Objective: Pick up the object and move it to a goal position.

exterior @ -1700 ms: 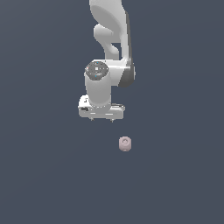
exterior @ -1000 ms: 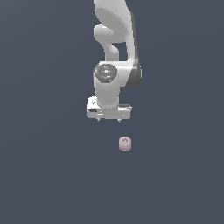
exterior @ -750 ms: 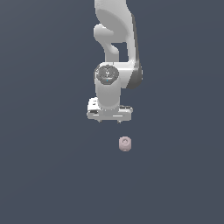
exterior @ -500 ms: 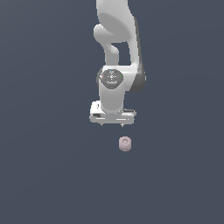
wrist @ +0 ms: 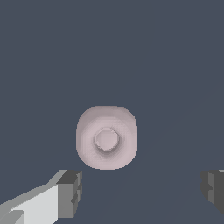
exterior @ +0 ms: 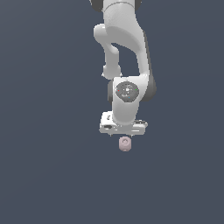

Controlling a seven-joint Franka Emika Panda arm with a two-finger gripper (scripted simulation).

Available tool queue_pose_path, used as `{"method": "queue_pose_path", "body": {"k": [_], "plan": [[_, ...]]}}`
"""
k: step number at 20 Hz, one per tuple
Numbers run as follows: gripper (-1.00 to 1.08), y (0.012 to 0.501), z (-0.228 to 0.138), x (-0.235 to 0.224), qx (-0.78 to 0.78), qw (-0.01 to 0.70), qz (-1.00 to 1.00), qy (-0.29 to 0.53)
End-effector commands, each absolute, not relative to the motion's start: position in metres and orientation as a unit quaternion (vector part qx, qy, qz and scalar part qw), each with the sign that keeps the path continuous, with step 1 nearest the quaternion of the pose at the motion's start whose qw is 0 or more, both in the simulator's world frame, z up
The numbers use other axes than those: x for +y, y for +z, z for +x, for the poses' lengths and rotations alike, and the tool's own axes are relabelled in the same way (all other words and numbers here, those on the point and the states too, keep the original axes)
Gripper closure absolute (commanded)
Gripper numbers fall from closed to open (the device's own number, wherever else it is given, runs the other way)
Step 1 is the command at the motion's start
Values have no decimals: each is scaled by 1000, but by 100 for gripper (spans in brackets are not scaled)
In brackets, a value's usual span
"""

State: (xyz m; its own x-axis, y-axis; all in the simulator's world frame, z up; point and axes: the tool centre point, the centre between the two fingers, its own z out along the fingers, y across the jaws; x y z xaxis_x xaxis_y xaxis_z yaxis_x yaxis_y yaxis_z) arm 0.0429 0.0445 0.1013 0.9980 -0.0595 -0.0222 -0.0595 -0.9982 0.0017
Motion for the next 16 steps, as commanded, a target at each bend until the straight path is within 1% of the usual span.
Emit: {"method": "queue_pose_path", "body": {"k": [1,7,16], "plan": [[-92,97,52,54,-31,0,999,-6],[-92,90,63,67,-33,0,999,-1],[-92,80,63,68,-33,0,999,-1]]}}
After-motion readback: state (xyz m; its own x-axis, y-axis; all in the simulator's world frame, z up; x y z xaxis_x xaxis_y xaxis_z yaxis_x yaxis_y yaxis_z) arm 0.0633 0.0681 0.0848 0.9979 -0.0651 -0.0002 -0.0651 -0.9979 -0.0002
